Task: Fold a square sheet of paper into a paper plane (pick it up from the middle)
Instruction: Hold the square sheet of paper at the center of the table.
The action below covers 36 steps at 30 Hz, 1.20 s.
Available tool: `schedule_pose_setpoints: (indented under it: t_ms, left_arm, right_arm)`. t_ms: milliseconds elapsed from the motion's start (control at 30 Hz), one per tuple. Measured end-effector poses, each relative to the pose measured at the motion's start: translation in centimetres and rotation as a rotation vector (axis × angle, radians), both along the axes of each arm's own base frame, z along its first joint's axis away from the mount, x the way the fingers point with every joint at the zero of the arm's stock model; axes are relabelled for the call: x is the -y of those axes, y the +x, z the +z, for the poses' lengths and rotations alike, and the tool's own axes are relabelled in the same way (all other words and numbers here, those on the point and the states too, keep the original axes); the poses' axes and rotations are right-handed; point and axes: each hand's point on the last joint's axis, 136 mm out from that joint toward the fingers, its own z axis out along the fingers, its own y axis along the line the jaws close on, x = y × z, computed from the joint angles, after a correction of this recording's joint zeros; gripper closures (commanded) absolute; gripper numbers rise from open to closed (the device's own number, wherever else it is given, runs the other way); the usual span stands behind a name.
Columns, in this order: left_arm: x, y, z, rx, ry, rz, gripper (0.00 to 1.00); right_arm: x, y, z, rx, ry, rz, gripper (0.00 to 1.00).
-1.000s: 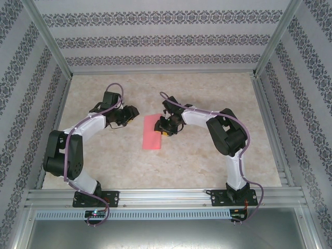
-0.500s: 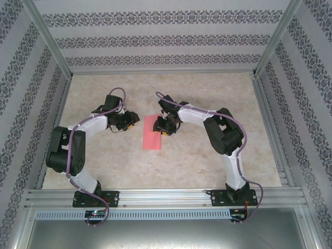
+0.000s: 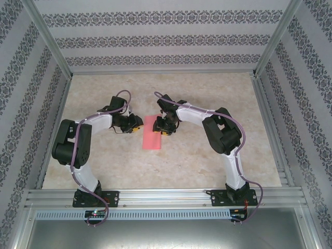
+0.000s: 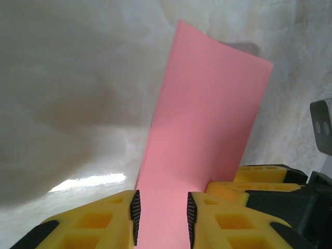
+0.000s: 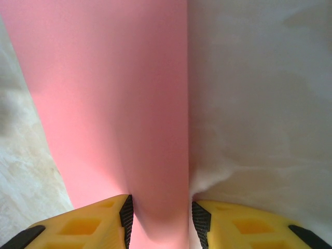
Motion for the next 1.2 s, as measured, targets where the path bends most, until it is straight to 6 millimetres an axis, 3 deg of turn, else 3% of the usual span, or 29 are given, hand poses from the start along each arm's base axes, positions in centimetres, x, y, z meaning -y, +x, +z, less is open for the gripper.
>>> schedule_pose_setpoints:
  t_ms: [367, 667, 900, 1000, 1100, 1200]
  left_arm:
    - [3.1, -0.5, -1.8, -0.043, -0.015, -0.093, 0.88]
    - [3.1, -0.6, -2.9, -0.067, 0.002, -0.102, 1.0]
    - [3.0, -0.8, -3.1, -0.066, 0.026, -0.12, 1.0]
    - [2.9, -0.9, -3.3, -0.062, 0.032, -0.127, 1.0]
    - [2.9, -1.0, -3.4, -0.053, 0.033, -0.136, 1.0]
    - [2.9, -1.0, -3.5, -0.046, 0.031, -0.14, 1.0]
  right_arm:
    - [0.0, 0.0, -0.1, -0.012, -0.009, 0.001, 0.57]
    - [0.0, 0.0, -0.1, -0.015, -0.013, 0.006, 0.57]
    - [-0.2, 0.0, 0.7, 0.014, 0.004, 0.01, 0.53]
    - [-0.2, 0.1, 1.4, 0.059, 0.025, 0.009, 0.45]
    - [1.0, -0.7, 2.3, 0.086, -0.005, 0.005, 0.4]
    - [1.7, -0.8, 5.3, 0.167, 0.01, 0.014, 0.4]
